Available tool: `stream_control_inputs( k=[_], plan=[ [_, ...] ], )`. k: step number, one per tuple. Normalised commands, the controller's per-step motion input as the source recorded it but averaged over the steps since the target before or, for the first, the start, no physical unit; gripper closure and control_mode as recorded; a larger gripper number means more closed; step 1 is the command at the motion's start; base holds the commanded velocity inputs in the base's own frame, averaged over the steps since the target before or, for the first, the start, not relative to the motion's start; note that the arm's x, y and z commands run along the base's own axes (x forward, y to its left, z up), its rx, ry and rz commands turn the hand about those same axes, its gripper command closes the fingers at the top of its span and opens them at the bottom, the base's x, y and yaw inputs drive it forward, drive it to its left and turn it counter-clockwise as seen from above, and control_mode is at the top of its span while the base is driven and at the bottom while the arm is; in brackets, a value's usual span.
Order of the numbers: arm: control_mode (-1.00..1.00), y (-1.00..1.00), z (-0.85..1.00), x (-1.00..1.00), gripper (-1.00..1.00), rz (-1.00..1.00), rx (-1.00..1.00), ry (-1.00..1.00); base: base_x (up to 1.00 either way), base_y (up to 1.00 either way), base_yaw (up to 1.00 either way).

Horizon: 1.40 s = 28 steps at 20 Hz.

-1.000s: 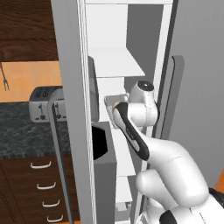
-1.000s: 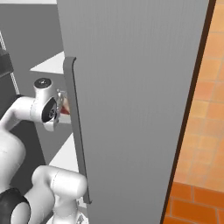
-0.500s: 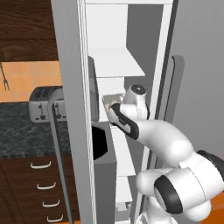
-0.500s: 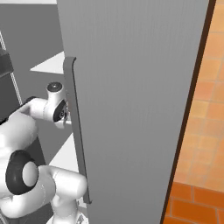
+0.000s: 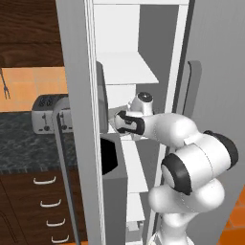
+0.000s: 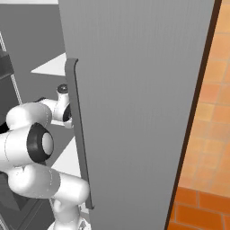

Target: Take the meat container that has the steak and place it on the second highest rack of the freezer. Then take the vegetable container that has the potato and lemon wedge and place it on the highest rack of the freezer.

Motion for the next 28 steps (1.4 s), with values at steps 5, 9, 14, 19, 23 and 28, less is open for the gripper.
stream_control_inputs(
  k=[5,9,14,19,23,28],
  plan=[
    [-1.00,0.08,-0.14,0.09,-1.00,0.00,0.00,0.00,0.00,0.00,0.00],
    [-1.00,0.00,0.02,-0.25,-1.00,0.00,0.00,-0.07,0.00,0.00,0.00],
    [-1.00,0.00,0.35,-0.43,-1.00,0.00,0.00,-0.24,0.00,0.00,0.00],
    [-1.00,0.00,0.74,-0.69,-1.00,0.01,0.00,-0.24,0.00,0.00,0.00],
    [-1.00,0.00,0.99,-1.00,-1.00,0.05,0.00,-0.10,0.00,0.00,0.00],
    [-1.00,0.00,0.96,-1.00,-1.00,0.04,0.00,0.08,0.00,0.00,0.00]
  ],
)
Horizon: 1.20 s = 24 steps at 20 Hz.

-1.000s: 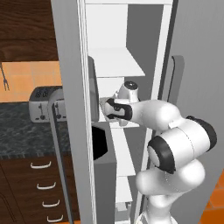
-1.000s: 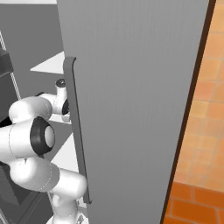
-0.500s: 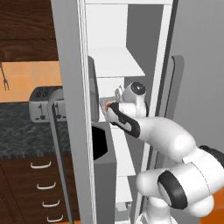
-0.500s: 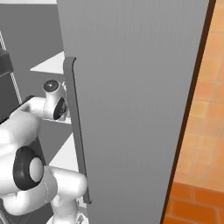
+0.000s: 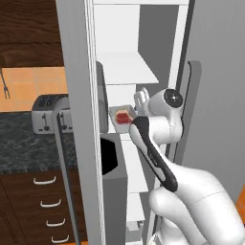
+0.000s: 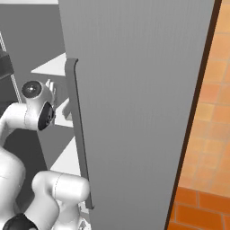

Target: Take the meat container that has the steak and place it on the second highest rack of the freezer. Then take the vegetable container that has the potato and lemon wedge and place it on the highest rack of the freezer.

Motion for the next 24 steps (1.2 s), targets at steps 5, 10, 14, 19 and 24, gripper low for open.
stream_control_inputs(
  k=[5,10,14,19,24],
  plan=[
    [-1.00,-0.01,0.34,-1.00,-1.00,0.05,-0.03,0.21,0.00,0.00,0.00],
    [-1.00,-0.27,0.10,-0.93,-1.00,0.16,-0.20,0.17,0.00,0.00,0.00],
    [-1.00,-0.37,0.30,-0.40,-1.00,0.42,-0.29,0.14,0.00,0.00,0.00],
    [-1.00,-0.04,0.39,-0.42,-1.00,0.59,-0.25,0.03,0.00,0.00,0.00],
    [-1.00,0.00,0.02,-0.34,-1.00,0.49,-0.24,0.00,0.00,0.00,0.00]
  ],
)
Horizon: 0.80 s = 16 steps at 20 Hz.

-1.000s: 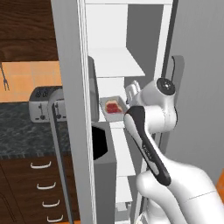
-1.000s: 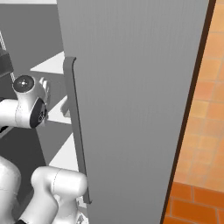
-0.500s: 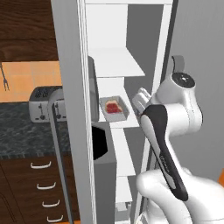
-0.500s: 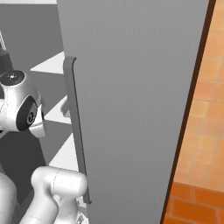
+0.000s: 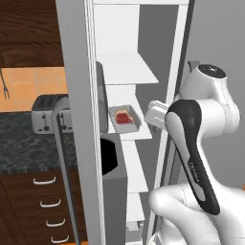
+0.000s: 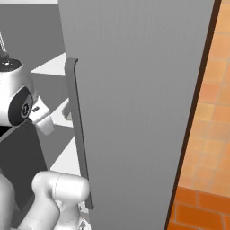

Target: Take the meat container that has the steak and place it on the second highest rack of the freezer. Then take the vegetable container that has the potato and lemon wedge and place it on the highest rack of the freezer.

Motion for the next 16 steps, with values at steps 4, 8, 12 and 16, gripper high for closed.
stream_control_inputs(
  k=[4,8,12,16],
  plan=[
    [-1.00,-0.06,-0.03,0.00,-1.00,0.32,-0.28,-0.01,0.00,0.00,0.00],
    [1.00,-0.06,-0.06,0.00,-1.00,0.15,-0.14,0.00,-0.10,-0.02,0.03],
    [1.00,0.00,0.00,0.00,-1.00,0.00,0.00,0.00,-0.96,-0.68,0.22],
    [1.00,0.00,0.00,0.00,-1.00,0.00,0.00,0.00,-1.00,-0.66,0.59]
  ],
)
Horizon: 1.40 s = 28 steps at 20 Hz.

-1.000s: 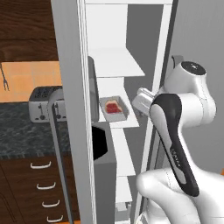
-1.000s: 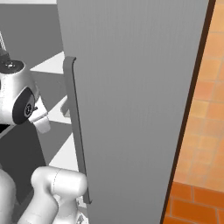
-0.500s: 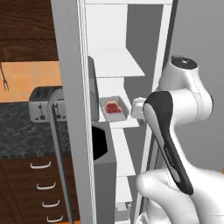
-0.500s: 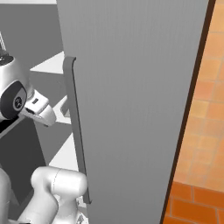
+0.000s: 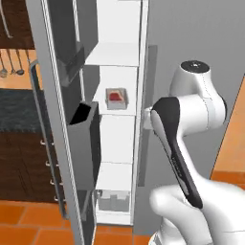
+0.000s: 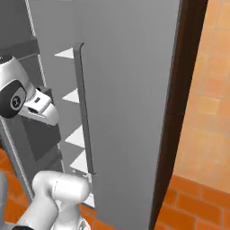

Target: Take the meat container that has the steak and place it on the second highest rack of the freezer. Then take the vegetable container that has the potato and lemon wedge and place it on the highest rack of the freezer.

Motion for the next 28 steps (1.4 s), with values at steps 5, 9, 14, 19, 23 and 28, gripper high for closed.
stream_control_inputs(
  k=[5,9,14,19,23,28],
  plan=[
    [1.00,0.00,0.00,0.00,-1.00,0.00,0.00,0.00,-0.41,0.01,0.92],
    [1.00,0.00,0.00,0.00,-1.00,0.00,0.00,0.00,0.00,0.14,1.00],
    [1.00,0.00,0.00,0.00,-1.00,0.00,0.00,0.00,0.00,0.17,1.00],
    [1.00,0.00,0.00,0.00,-1.00,0.00,0.00,0.00,0.36,0.22,0.83],
    [1.00,0.00,0.00,0.00,-1.00,0.00,0.00,0.00,1.00,0.18,0.19],
    [1.00,0.00,0.00,0.00,-1.00,0.00,0.00,0.00,1.00,0.43,-0.09]
  ],
)
